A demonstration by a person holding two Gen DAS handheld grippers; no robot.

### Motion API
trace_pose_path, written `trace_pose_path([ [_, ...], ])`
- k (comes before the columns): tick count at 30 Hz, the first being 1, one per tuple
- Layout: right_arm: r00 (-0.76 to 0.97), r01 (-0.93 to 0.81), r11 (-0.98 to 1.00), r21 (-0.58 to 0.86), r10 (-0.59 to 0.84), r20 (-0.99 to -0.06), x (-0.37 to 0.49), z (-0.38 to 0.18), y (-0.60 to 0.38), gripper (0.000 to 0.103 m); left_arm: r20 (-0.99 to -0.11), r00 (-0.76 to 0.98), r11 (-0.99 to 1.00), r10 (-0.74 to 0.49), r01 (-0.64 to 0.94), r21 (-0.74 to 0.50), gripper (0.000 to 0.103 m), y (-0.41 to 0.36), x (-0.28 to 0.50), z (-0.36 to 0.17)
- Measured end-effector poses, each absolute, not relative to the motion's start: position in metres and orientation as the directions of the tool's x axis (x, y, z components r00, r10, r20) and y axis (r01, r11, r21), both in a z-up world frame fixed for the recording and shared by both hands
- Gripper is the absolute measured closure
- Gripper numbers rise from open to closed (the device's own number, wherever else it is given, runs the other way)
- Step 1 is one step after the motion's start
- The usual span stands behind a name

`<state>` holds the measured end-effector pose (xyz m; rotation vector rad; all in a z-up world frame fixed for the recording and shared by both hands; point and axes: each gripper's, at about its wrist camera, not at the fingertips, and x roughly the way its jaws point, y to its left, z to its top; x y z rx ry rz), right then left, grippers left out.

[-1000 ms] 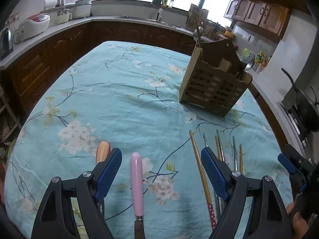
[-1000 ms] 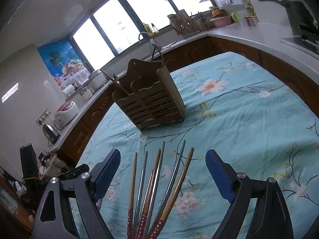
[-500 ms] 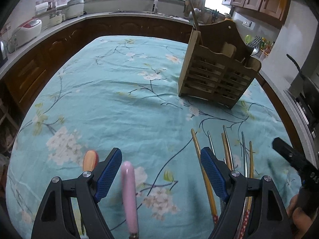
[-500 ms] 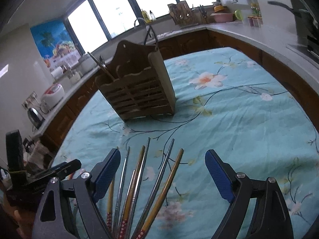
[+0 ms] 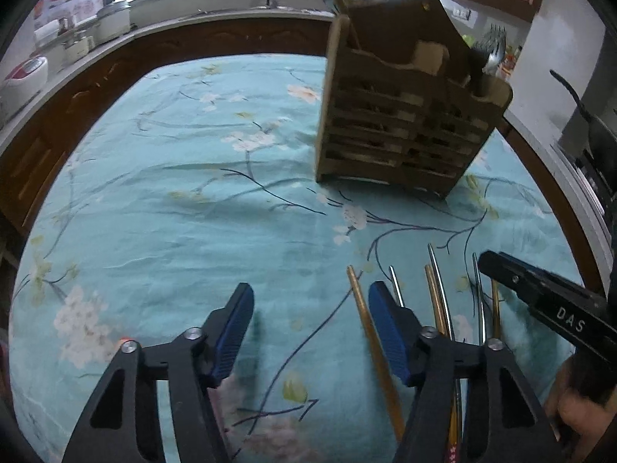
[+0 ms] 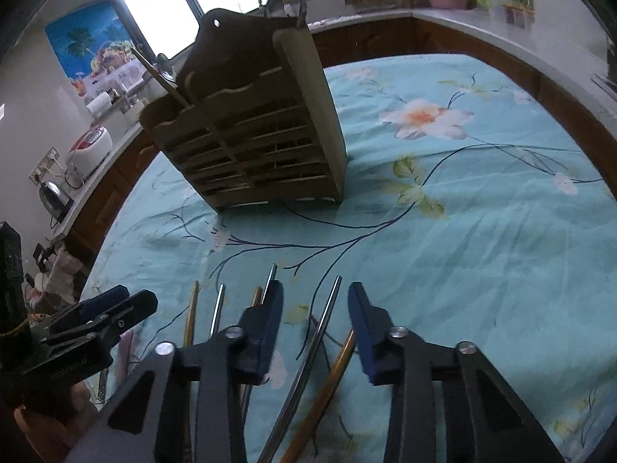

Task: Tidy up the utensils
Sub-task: 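Close the left tool on a wooden chopstick while the right tool grasps a steel chopstick, then carry the chopstick with the left tool while the right tool carries its chopstick to the holder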

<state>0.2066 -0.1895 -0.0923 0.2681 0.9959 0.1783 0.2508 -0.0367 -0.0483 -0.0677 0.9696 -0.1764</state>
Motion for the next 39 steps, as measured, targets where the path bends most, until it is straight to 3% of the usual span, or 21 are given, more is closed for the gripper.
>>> trace_pose_path([
  [3,0.517,-0.030,0.954,0.297,0.269,-0.813,0.213,-0.097,-0.189,0.073,-0.831,0.522,0.980,-0.192,0.143,-0.137,0.052,-0.046,0.260,-0.058],
  [5,0.495,-0.037,0.958,0.285,0.265,-0.827,0.218,-0.101,-0.188,0.076,-0.842,0.499,0.977,-0.204,0.158,-0.143,0.064,-0.051,0.266,-0.063],
  [11,0.474,-0.067,0.971,0.231,0.234,-0.849,0.224,-0.106,-0.180,0.080,-0.849,0.498,0.977,-0.180,0.191,-0.095,0.085,-0.061,0.275,-0.070],
  [13,0.475,-0.069,0.976,0.207,0.215,-0.853,0.225,-0.106,-0.178,0.086,-0.849,0.497,0.976,-0.178,0.196,-0.090,0.093,-0.062,0.278,-0.072],
  [15,0.479,-0.067,0.981,0.183,0.192,-0.857,0.226,-0.108,-0.177,0.094,-0.849,0.496,0.975,-0.184,0.200,-0.095,0.094,-0.062,0.280,-0.073],
  [19,0.487,-0.060,0.980,0.187,0.193,-0.852,0.224,-0.107,-0.177,0.095,-0.850,0.490,0.975,-0.194,0.195,-0.111,0.099,-0.059,0.279,-0.072],
  [27,0.528,-0.043,0.947,0.317,0.291,-0.798,0.213,-0.085,-0.189,0.097,-0.809,0.521,0.962,-0.272,0.173,-0.212,0.099,-0.030,0.261,-0.048],
  [39,0.621,-0.089,0.929,0.358,0.333,-0.710,0.191,-0.029,-0.187,0.099,-0.723,0.608,0.943,-0.329,0.178,-0.280,0.099,0.006,0.213,0.010],
])
